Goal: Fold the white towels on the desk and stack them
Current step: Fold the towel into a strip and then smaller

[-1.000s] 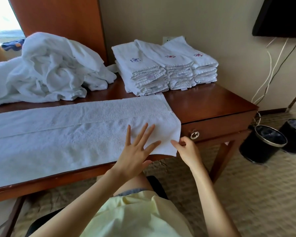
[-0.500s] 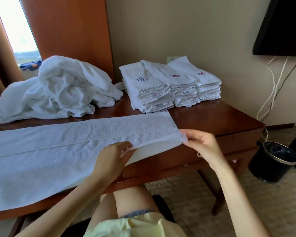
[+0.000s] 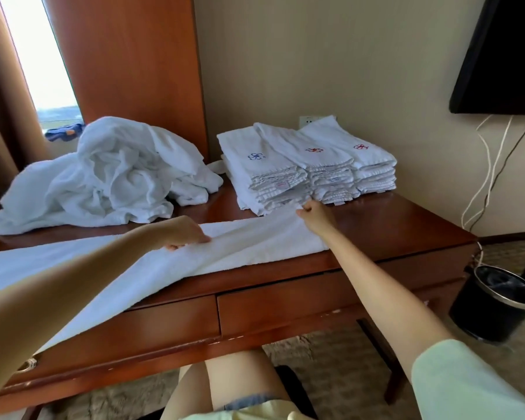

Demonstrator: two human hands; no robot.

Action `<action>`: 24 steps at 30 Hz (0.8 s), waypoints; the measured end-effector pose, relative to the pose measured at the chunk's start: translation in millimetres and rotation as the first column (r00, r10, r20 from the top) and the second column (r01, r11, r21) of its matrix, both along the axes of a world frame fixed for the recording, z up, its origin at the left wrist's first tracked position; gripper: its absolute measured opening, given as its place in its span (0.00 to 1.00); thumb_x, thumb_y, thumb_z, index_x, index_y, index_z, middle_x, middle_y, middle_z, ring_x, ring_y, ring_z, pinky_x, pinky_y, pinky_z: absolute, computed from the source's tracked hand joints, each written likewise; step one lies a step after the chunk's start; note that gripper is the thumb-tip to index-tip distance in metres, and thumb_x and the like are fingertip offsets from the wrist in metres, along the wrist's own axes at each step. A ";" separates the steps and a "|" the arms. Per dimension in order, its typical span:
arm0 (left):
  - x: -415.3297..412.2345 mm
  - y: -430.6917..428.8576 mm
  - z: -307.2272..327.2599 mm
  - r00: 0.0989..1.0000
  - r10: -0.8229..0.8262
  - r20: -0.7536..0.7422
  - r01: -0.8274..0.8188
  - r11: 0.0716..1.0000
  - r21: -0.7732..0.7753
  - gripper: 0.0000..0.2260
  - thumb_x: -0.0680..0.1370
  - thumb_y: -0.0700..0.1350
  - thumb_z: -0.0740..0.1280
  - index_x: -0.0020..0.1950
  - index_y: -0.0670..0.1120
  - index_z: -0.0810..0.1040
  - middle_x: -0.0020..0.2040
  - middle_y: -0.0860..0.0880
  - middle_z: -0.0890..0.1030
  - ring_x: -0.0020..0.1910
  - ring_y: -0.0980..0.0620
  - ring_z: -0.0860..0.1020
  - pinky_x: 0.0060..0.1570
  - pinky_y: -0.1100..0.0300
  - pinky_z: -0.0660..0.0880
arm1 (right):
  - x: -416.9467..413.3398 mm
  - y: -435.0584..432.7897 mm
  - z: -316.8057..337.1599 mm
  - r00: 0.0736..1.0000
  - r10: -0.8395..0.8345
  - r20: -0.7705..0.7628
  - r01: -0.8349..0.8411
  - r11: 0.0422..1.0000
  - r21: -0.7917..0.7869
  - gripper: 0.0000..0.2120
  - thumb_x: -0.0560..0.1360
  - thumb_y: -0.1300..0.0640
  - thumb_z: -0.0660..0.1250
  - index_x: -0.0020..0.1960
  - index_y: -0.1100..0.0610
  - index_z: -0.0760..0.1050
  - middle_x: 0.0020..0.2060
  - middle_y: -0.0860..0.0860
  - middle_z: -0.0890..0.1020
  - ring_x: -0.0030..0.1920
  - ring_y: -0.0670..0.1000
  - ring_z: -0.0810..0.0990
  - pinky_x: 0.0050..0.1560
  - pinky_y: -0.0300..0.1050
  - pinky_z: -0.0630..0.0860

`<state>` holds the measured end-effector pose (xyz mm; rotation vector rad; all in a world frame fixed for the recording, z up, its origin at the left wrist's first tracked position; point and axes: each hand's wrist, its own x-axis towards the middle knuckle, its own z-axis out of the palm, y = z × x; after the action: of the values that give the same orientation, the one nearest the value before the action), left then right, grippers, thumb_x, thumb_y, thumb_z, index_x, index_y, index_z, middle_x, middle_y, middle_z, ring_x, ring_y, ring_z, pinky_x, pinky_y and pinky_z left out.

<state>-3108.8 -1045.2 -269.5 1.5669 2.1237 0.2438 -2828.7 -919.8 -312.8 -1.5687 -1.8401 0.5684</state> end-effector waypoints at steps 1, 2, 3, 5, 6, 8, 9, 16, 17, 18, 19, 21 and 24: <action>-5.4 0.0 -5.7 0.999 0.008 -0.048 -0.005 0.998 0.061 0.11 0.78 0.53 0.67 0.43 0.46 0.77 0.38 0.48 0.73 0.33 0.52 0.69 0.31 0.62 0.65 | 0.4 1.5 -4.8 0.999 -0.015 0.047 0.015 1.000 -0.015 0.21 0.79 0.53 0.64 0.31 0.52 0.59 0.27 0.48 0.65 0.28 0.48 0.66 0.29 0.45 0.58; -8.9 0.8 -11.1 0.997 0.028 -0.073 -0.015 0.986 0.166 0.11 0.78 0.52 0.67 0.44 0.46 0.79 0.39 0.48 0.75 0.35 0.51 0.71 0.32 0.60 0.66 | 0.2 0.3 -8.2 0.996 -0.035 0.082 0.036 0.999 -0.018 0.20 0.79 0.53 0.64 0.31 0.52 0.62 0.28 0.49 0.67 0.31 0.51 0.70 0.31 0.44 0.61; -10.3 2.2 -15.2 0.995 0.059 -0.075 -0.036 0.957 0.287 0.10 0.78 0.51 0.67 0.46 0.45 0.81 0.41 0.47 0.77 0.38 0.50 0.73 0.34 0.59 0.67 | -0.4 -3.1 -10.2 0.992 -0.058 0.113 0.060 0.998 -0.009 0.17 0.80 0.52 0.63 0.34 0.54 0.67 0.31 0.50 0.72 0.36 0.53 0.74 0.34 0.44 0.65; -6.4 5.1 -20.5 0.987 0.125 -0.102 -0.056 0.859 0.508 0.10 0.79 0.49 0.67 0.48 0.43 0.81 0.44 0.46 0.80 0.42 0.48 0.76 0.36 0.57 0.68 | -2.5 -8.9 -12.9 0.980 -0.114 0.161 0.106 0.993 0.053 0.11 0.81 0.51 0.61 0.47 0.57 0.76 0.43 0.55 0.80 0.48 0.57 0.79 0.43 0.46 0.72; -3.2 7.5 -23.6 0.980 0.140 -0.145 -0.029 0.811 0.585 0.10 0.79 0.48 0.66 0.48 0.43 0.81 0.45 0.45 0.81 0.43 0.46 0.77 0.37 0.56 0.68 | -2.9 -10.6 -13.6 0.972 -0.152 0.176 0.136 0.986 0.099 0.12 0.82 0.51 0.60 0.52 0.58 0.77 0.48 0.56 0.81 0.52 0.59 0.79 0.46 0.49 0.73; 1.5 12.7 -34.0 0.961 0.128 -0.245 0.063 0.762 0.645 0.09 0.80 0.47 0.64 0.48 0.43 0.80 0.47 0.43 0.82 0.45 0.43 0.78 0.38 0.54 0.68 | -3.5 -13.5 -13.8 0.950 -0.208 0.234 0.175 0.972 0.156 0.13 0.82 0.52 0.58 0.57 0.58 0.75 0.53 0.57 0.81 0.55 0.60 0.79 0.49 0.50 0.74; 1.2 15.3 -40.7 0.958 0.117 -0.261 0.075 0.777 0.625 0.08 0.80 0.47 0.64 0.50 0.44 0.79 0.49 0.44 0.82 0.46 0.43 0.78 0.39 0.54 0.69 | -4.6 -13.6 -13.2 0.932 -0.220 0.288 0.181 0.971 0.157 0.13 0.82 0.52 0.58 0.59 0.59 0.75 0.54 0.58 0.81 0.56 0.60 0.79 0.50 0.50 0.74; -19.0 16.6 -48.3 0.983 -0.037 -0.182 0.107 0.914 0.391 0.10 0.80 0.51 0.64 0.59 0.49 0.75 0.55 0.47 0.80 0.48 0.49 0.76 0.44 0.57 0.70 | -21.2 -15.3 7.0 0.767 -0.156 0.622 0.084 0.986 0.145 0.24 0.79 0.60 0.63 0.73 0.58 0.61 0.71 0.58 0.66 0.70 0.59 0.66 0.63 0.51 0.69; -24.6 10.3 -44.3 0.976 -0.076 -0.202 0.147 0.919 0.365 0.12 0.79 0.50 0.65 0.61 0.50 0.75 0.55 0.48 0.79 0.49 0.49 0.76 0.46 0.58 0.71 | -28.3 -17.5 7.6 0.782 -0.109 0.613 -0.006 0.983 0.183 0.23 0.79 0.60 0.63 0.72 0.56 0.64 0.70 0.57 0.66 0.69 0.59 0.66 0.65 0.52 0.68; -32.2 2.2 -41.3 0.972 -0.096 -0.215 0.169 0.920 0.353 0.13 0.78 0.50 0.65 0.63 0.51 0.74 0.55 0.49 0.79 0.49 0.51 0.75 0.47 0.58 0.71 | -38.8 -21.0 8.1 0.814 -0.028 0.580 -0.115 0.971 0.208 0.19 0.79 0.60 0.63 0.69 0.55 0.67 0.68 0.56 0.69 0.68 0.58 0.68 0.64 0.51 0.69; -41.3 -9.0 -40.1 0.971 -0.096 -0.221 0.172 0.918 0.357 0.15 0.78 0.50 0.66 0.64 0.52 0.73 0.54 0.51 0.78 0.49 0.53 0.74 0.47 0.59 0.71 | -52.8 -27.5 8.9 0.854 0.089 0.513 -0.226 0.951 0.211 0.16 0.79 0.60 0.63 0.66 0.54 0.71 0.65 0.54 0.72 0.65 0.56 0.70 0.61 0.50 0.70; -62.9 -38.9 -40.2 0.961 -0.075 -0.268 0.183 0.896 0.405 0.15 0.77 0.49 0.67 0.64 0.54 0.74 0.53 0.54 0.77 0.49 0.55 0.73 0.47 0.60 0.69 | -89.9 -47.9 12.1 0.868 0.349 0.353 -0.426 0.888 0.170 0.12 0.79 0.59 0.63 0.62 0.53 0.75 0.60 0.51 0.76 0.62 0.52 0.74 0.59 0.47 0.72; -96.7 -94.8 -44.9 0.931 -0.051 -0.362 0.246 0.821 0.516 0.15 0.78 0.48 0.66 0.65 0.54 0.74 0.54 0.56 0.77 0.55 0.54 0.74 0.48 0.61 0.69 | -155.9 -88.0 19.5 0.737 0.620 0.271 -0.665 0.737 0.122 0.11 0.78 0.55 0.66 0.61 0.50 0.77 0.58 0.48 0.78 0.60 0.48 0.75 0.59 0.44 0.71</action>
<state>-3205.5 -1140.0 -314.5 2.2410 2.2887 0.6295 -2984.6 -1007.8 -293.3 -0.8309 -2.5375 0.4855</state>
